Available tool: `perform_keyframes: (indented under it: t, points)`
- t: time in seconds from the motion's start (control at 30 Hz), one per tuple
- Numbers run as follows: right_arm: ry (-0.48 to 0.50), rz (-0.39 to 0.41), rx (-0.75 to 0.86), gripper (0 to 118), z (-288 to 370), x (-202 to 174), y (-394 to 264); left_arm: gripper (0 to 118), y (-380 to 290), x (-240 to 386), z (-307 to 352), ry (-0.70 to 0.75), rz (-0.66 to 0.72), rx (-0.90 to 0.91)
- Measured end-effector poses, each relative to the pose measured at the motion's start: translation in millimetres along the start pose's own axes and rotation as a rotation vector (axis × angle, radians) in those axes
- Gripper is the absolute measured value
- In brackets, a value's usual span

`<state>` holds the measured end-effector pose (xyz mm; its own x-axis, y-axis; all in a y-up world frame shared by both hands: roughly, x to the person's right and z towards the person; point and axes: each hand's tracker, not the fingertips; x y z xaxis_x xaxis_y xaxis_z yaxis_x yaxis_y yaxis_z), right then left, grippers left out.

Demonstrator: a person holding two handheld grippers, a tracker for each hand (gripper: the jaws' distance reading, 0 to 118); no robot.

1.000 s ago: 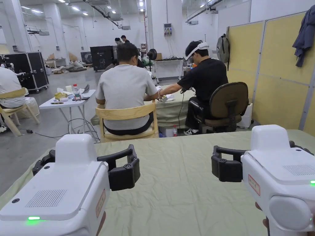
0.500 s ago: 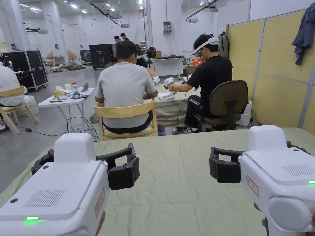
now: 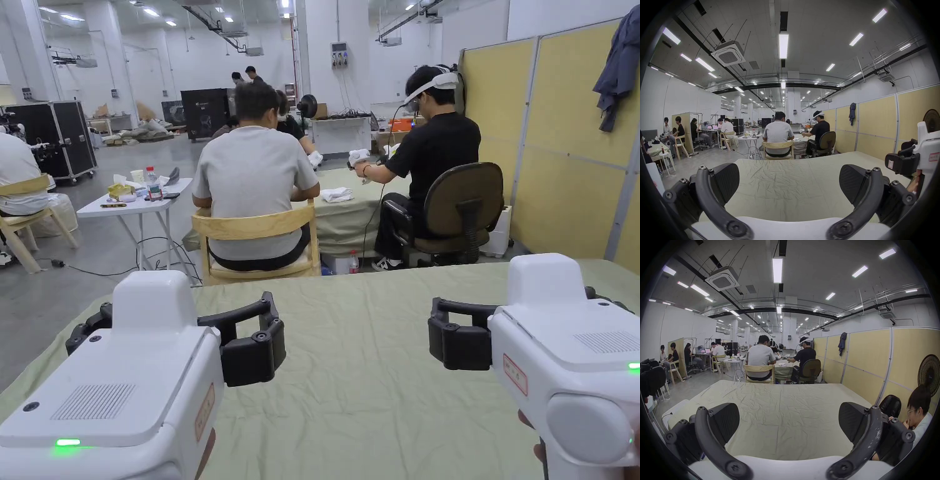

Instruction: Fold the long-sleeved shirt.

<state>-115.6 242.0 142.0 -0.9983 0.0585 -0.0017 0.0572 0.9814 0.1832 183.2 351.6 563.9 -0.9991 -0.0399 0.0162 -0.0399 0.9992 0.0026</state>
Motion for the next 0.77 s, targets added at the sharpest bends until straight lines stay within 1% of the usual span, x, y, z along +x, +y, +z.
perform_keyframes:
  t: [0.3, 0.47, 0.67, 0.77]
  points:
    - [0.017, -0.006, -0.017, 118, -2.4, 1.2, -0.5, 118, -1.8, 3.5, -1.0, -0.004, -0.004, -0.003]
    - [-0.022, 0.016, -0.032, 118, -5.9, -2.5, -3.1, 118, -6.8, 4.1, -2.9, -0.006, -0.001, -0.011]
    - [-0.012, -0.021, -0.073, 118, -11.3, 3.9, -2.8, 118, -17.0, 5.3, -6.8, -0.007, -0.001, -0.023]
    - [-0.016, -0.025, -0.055, 118, -11.8, 5.4, -5.3, 118, -19.7, 7.6, -8.7, -0.011, -0.002, -0.027]
